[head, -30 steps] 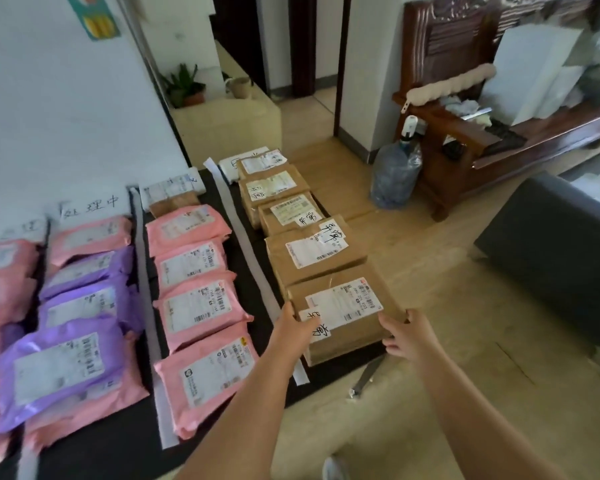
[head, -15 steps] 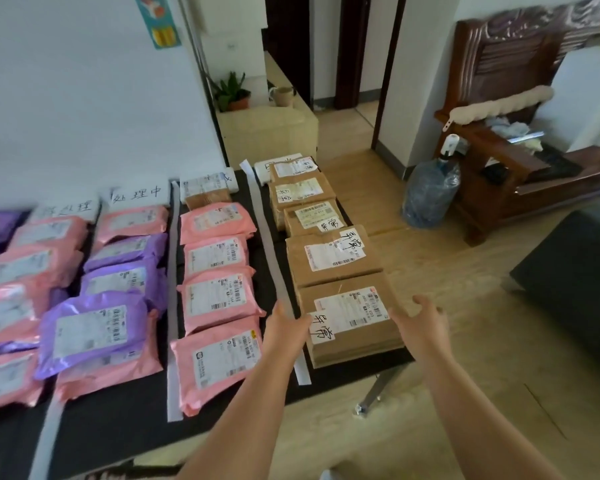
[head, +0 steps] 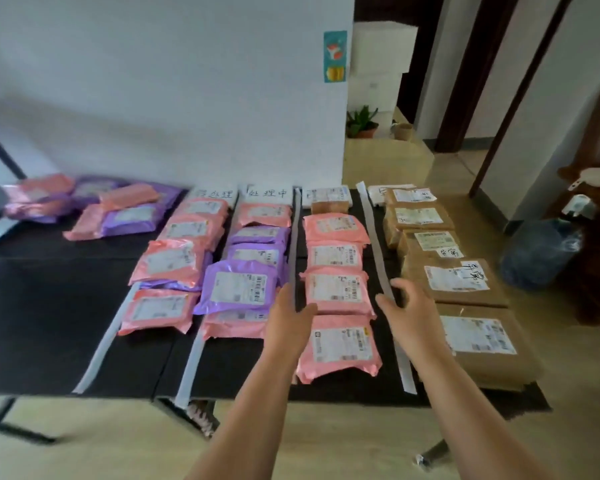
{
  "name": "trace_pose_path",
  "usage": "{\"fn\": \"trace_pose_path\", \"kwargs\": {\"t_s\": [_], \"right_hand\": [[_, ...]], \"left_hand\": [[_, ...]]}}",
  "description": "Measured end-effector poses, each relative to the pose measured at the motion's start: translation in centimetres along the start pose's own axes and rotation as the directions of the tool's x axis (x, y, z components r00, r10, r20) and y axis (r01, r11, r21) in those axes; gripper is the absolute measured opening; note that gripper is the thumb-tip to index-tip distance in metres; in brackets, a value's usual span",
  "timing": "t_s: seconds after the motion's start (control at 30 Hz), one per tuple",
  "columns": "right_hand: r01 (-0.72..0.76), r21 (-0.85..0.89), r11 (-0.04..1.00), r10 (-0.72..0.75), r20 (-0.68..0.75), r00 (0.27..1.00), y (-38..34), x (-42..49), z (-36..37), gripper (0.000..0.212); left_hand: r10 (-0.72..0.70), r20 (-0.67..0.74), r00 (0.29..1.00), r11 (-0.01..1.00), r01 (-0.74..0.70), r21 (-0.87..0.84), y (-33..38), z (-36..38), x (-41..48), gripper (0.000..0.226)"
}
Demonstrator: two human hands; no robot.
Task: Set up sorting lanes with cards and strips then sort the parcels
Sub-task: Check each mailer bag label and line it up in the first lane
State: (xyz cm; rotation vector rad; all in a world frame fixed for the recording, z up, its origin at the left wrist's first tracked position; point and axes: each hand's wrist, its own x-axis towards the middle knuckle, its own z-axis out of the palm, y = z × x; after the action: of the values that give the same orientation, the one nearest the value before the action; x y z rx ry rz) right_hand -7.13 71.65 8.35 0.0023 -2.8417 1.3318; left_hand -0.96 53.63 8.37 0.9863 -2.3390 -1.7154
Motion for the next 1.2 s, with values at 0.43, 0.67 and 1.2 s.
{"fn": "trace_pose_path", "kwargs": {"t_s": [0.43,0.67,1.2], "right_hand": [[0.196,0.179,0.964,-0.252,0.390,0.886,-17.7,-17.4,21.7,0.026],[0.263,0.223,0.939,-0.342,0.505,0.793,-24.9,-22.5,29.9,0.028],[0.207,0.185,0.961,-0.277,0.583,0.764,-40.2,-16.7,51.0,0.039]], "left_hand": [[-0.260,-0.316,0.913,0.947,0.177,-0.269,-14.1,-31.6,-6.0,0.043],[-0.252,-0.391,0.885,0.951,0.151,-0.271,-17.5,-41.7,-7.9,0.042],[-0.228,-0.337,0.914,0.974,0.214,-0.078,-19.6,-57.3,7.5,0.045]]}}
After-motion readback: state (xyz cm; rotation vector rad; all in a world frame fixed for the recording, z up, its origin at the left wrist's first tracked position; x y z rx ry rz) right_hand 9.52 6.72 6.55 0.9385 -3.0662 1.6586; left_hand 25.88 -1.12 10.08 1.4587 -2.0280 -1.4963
